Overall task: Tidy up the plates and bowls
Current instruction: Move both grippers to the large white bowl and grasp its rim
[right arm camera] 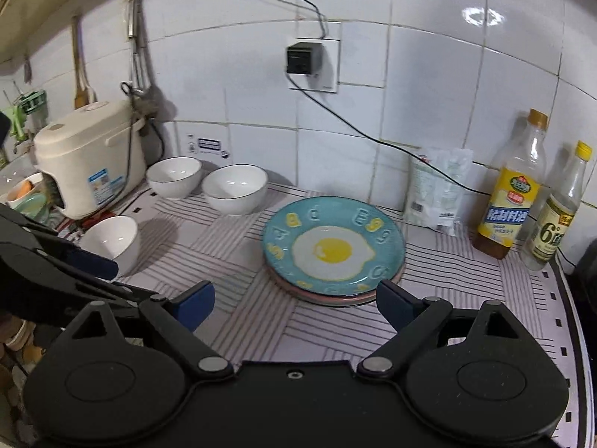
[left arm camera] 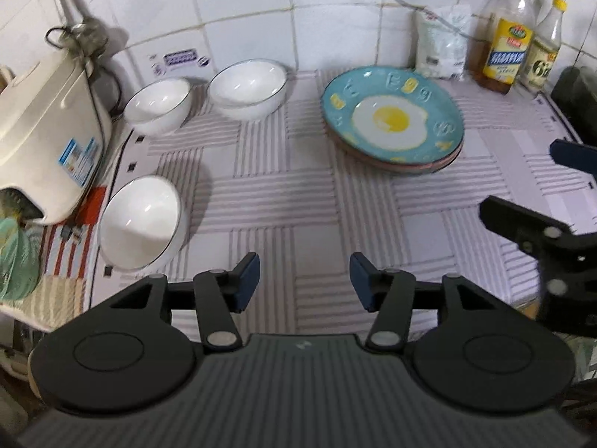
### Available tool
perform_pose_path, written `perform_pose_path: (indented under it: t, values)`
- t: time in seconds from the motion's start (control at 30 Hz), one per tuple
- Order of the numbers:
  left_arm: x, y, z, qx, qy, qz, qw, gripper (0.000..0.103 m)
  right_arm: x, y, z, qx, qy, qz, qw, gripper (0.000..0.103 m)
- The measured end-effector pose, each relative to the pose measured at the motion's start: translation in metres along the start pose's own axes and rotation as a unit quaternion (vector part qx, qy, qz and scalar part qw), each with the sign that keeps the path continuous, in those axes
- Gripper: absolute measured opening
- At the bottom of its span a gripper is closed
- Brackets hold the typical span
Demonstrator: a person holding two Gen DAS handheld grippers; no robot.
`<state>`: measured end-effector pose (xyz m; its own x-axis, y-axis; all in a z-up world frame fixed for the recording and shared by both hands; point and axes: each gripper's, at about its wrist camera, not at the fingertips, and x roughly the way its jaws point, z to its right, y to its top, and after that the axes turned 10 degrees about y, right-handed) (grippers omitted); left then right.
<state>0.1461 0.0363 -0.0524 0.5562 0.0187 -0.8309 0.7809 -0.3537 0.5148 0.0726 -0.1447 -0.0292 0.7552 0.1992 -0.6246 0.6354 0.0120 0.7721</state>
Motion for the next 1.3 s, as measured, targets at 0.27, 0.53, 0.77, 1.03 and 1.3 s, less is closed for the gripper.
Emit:
perform_pose_path:
  t: [0.27, 0.53, 0.77, 1.03, 1.3]
  values:
    - [-0.008, -0.023, -0.034, -0.002, 0.006, 0.004, 1.0, 0.052, -0.001, -0.016, -0.037, -0.023, 0.044, 0.01, 0.999, 0.095]
    - [0.007, -0.038, -0.074, -0.044, 0.008, 0.006, 0.999, 0.052, 0.023, -0.035, -0.072, -0.06, 0.094, 0.046, 0.993, 0.095]
    - [0.032, -0.046, -0.115, -0.112, 0.024, 0.001, 0.9934, 0.052, 0.064, -0.049, -0.08, -0.06, 0.133, 0.069, 0.987, 0.095]
    - [0.066, -0.045, -0.158, -0.177, 0.052, 0.007, 0.9827, 0.063, 0.124, -0.053, -0.095, -0.07, 0.174, 0.039, 0.981, 0.095]
    - [0.113, -0.043, -0.183, -0.231, 0.048, -0.002, 0.9719, 0.067, 0.184, -0.05, -0.125, -0.097, 0.198, 0.009, 0.975, 0.095]
